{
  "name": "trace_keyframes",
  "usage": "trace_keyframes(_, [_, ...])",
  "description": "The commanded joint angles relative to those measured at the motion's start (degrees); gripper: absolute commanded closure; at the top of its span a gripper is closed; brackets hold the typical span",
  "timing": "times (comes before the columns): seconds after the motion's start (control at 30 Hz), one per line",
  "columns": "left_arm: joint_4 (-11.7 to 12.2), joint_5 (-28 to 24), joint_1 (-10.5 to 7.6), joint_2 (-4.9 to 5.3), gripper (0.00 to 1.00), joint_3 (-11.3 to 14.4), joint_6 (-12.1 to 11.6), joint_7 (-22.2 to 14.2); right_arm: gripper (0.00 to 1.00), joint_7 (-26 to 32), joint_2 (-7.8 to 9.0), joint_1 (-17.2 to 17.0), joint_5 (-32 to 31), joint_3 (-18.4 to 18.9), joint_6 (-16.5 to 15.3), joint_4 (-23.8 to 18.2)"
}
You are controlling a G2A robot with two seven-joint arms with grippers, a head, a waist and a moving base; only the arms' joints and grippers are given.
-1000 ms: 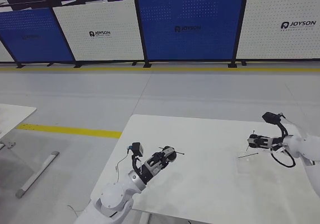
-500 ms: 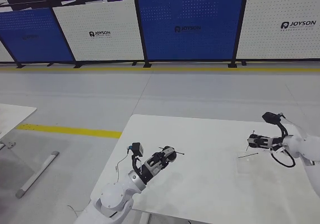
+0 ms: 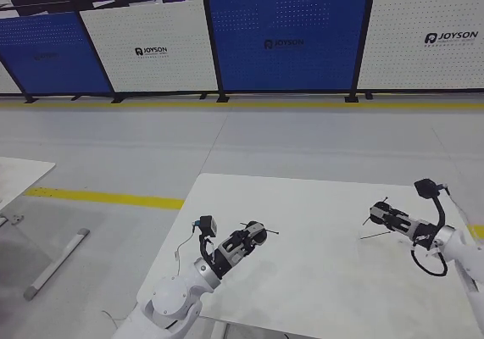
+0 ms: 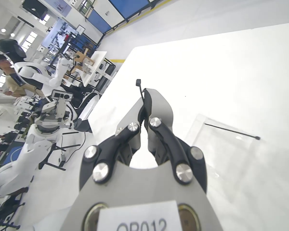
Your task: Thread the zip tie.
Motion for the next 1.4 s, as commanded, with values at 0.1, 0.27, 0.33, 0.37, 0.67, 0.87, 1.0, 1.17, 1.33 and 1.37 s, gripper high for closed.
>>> trace_keyframes(0.1, [0.0, 0.0, 0.00, 0.00, 1.00, 0.0, 0.0, 0.0, 1.00, -0.4, 0.17, -5.3, 2.2, -0.1, 0.0, -4.5])
trace_keyframes(0.27, [0.0, 0.0, 0.00, 0.00, 1.00, 0.0, 0.0, 0.0, 1.00, -0.1, 0.17, -5.3, 2.3, -0.1, 0.0, -4.4])
trace_keyframes(0.33, [0.0, 0.0, 0.00, 0.00, 1.00, 0.0, 0.0, 0.0, 1.00, -0.1, 0.17, -5.3, 2.3, -0.1, 0.0, -4.4])
trace_keyframes(0.37, [0.0, 0.0, 0.00, 0.00, 1.00, 0.0, 0.0, 0.0, 1.00, -0.1, 0.17, -5.3, 2.3, -0.1, 0.0, -4.4])
trace_keyframes(0.67, [0.0, 0.0, 0.00, 0.00, 1.00, 0.0, 0.0, 0.0, 1.00, -11.1, 0.19, -10.1, 2.8, 2.4, 0.0, -9.6])
trace_keyframes(0.87, [0.0, 0.0, 0.00, 0.00, 1.00, 0.0, 0.0, 0.0, 1.00, -25.1, 0.14, -19.9, -1.3, 3.2, 0.0, -17.4])
trace_keyframes(1.0, [0.0, 0.0, 0.00, 0.00, 1.00, 0.0, 0.0, 0.0, 1.00, -26.7, 0.10, -20.5, -2.0, 2.9, 0.0, -17.5])
trace_keyframes(1.17, [0.0, 0.9, -0.17, 0.01, 1.00, 0.1, 0.3, 0.1, 1.00, -26.7, 0.10, -20.5, -2.0, 2.9, 0.0, -17.5])
trace_keyframes(1.33, [-1.4, 10.0, -2.27, -0.09, 1.00, 3.9, 6.8, 1.4, 1.00, -26.7, 0.10, -20.5, -2.0, 2.9, 0.0, -17.5])
trace_keyframes(1.37, [-1.6, 10.6, -2.93, -0.18, 1.00, 4.8, 8.3, 1.4, 1.00, -26.7, 0.10, -20.5, -2.0, 2.9, 0.0, -17.5])
